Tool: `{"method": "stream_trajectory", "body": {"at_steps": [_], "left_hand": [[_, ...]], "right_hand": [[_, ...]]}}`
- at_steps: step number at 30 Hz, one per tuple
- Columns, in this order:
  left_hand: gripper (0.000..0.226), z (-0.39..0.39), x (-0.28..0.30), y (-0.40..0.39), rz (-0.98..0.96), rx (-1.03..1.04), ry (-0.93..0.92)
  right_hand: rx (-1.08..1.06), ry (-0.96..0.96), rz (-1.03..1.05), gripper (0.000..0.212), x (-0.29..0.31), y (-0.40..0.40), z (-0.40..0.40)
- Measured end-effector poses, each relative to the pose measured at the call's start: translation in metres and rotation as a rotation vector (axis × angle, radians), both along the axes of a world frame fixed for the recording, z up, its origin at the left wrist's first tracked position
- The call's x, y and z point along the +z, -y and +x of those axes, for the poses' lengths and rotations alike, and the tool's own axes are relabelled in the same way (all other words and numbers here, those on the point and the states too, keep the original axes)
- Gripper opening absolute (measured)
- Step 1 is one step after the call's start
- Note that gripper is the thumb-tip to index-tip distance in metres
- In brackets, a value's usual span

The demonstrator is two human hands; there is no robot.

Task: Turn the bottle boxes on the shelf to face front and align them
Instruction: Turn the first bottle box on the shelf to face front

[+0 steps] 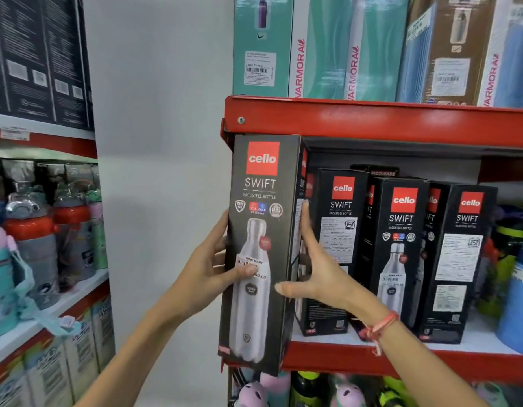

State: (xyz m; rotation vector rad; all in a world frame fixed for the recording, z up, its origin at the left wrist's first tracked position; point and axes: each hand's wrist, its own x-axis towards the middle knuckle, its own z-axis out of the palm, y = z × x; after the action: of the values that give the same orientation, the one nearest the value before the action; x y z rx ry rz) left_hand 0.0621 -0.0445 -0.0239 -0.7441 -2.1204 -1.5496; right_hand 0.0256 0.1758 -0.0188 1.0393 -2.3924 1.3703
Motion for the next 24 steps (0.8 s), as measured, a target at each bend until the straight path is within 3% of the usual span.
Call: {"method": "stream_trajectory", "body": {"at_steps": [4, 8, 20, 24], "left_hand": [[0.094, -0.004, -0.012, -0.014, 0.058, 0.130, -0.080], [0.097, -0.021, -0.017, -0.022, -0.009, 0.241, -0.106], [0.101, -0.052, -0.039, -0.036, -0.086, 0.292, -0.013], [0.091, -0.053, -0.048, -0.039, -0.055, 0.312, 0.002]], "right_hand": [[-0.008, -0.007, 0.016, 0.123, 0.013, 0.004, -0.006], [-0.108, -0.020, -0.046, 0.111, 0.008, 0.011, -0.017], [-0.359, -0.091, -0.066, 0.096, -0.024, 0.020, -0.032], [-0.611, -0.311, -0.105, 0.064, -0.027, 0.020, -0.016]]}}
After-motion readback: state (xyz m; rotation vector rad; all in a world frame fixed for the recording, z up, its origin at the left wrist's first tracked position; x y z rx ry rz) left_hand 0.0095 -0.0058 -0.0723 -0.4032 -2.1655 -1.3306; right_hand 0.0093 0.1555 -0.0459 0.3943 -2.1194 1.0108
